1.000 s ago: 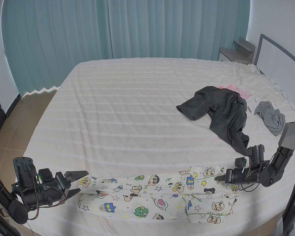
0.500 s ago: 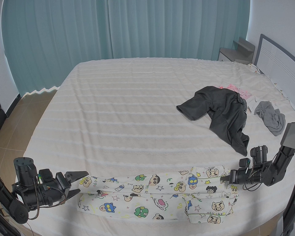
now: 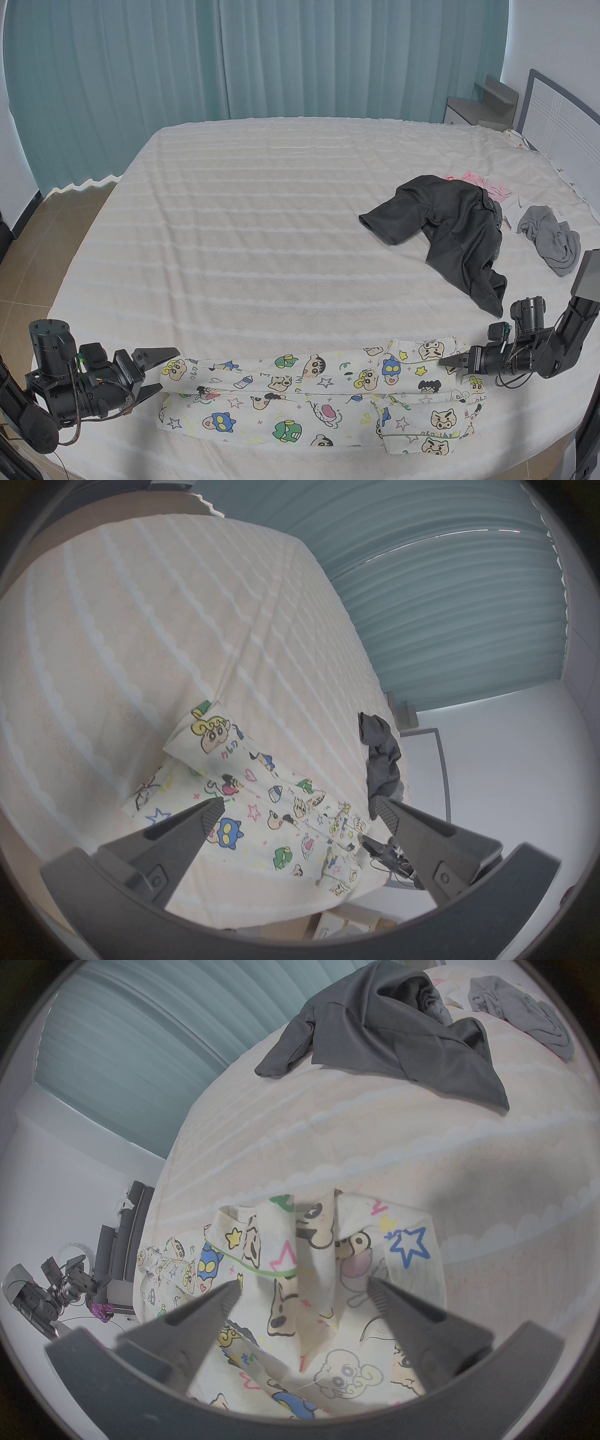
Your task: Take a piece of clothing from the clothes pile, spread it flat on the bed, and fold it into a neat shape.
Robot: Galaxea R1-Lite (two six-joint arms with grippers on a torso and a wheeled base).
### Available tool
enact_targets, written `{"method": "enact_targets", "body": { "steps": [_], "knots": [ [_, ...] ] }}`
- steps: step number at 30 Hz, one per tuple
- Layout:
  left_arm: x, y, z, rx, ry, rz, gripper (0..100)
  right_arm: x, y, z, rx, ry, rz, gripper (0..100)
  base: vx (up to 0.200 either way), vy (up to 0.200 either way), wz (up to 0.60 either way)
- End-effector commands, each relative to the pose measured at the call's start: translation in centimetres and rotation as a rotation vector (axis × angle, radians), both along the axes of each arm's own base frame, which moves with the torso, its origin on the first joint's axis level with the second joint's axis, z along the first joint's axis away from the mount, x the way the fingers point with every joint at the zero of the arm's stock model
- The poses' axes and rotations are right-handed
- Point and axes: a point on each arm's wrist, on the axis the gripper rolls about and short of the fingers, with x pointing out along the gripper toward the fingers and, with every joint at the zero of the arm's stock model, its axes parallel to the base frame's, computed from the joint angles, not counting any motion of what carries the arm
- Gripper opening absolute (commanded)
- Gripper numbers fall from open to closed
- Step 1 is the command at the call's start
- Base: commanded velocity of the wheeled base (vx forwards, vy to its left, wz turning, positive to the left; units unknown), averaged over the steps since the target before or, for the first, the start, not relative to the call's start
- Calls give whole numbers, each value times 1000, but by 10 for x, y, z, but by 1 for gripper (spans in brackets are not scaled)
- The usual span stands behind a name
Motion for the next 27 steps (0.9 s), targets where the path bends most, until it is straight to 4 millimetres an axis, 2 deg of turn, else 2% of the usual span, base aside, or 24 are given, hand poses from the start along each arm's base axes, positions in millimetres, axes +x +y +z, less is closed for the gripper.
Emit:
{"method": "enact_targets", "body": {
  "steps": [1, 3, 8, 15, 18, 20, 21, 22, 23, 25, 26, 27],
  "knots": [
    [9, 4, -3, 21, 8, 51, 100, 0, 0, 11, 1, -43, 1, 100, 0, 0, 0],
    [17, 6, -6, 44, 12, 100, 100, -1, 0, 19, 1, -69, 0, 100, 0, 0, 0],
    [50, 8, -32, 112, 101, 234, 100, -8, 6, 43, 10, -148, 21, 100, 0, 0, 0],
    [80, 6, -39, 102, 91, 251, 100, -19, 19, 52, 11, -172, 71, 100, 0, 0, 0],
    [87, 2, -19, 100, 29, 233, 100, -21, 21, 53, 10, -178, 78, 100, 0, 0, 0],
    [88, -9, -4, 104, 39, 191, 100, -21, 21, 53, 10, -179, 78, 100, 0, 0, 0],
    [88, -9, -4, 104, 39, 191, 100, -21, 21, 53, 10, -179, 78, 100, 0, 0, 0],
    [91, -21, 17, 124, 85, 149, 100, -20, 21, 52, 9, -174, 78, 100, 0, 0, 0],
    [93, -26, 28, 142, 121, 143, 100, -20, 21, 51, 9, -173, 78, 100, 0, 0, 0],
    [97, -30, 38, 175, 158, 143, 100, -20, 21, 51, 9, -171, 78, 100, 0, 0, 0],
    [106, -37, 54, 270, 229, 143, 100, -20, 21, 50, 8, -170, 77, 100, 0, 0, 0],
    [109, -39, 61, 324, 258, 138, 100, -20, 21, 50, 8, -171, 79, 100, 0, 0, 0]
  ]
}}
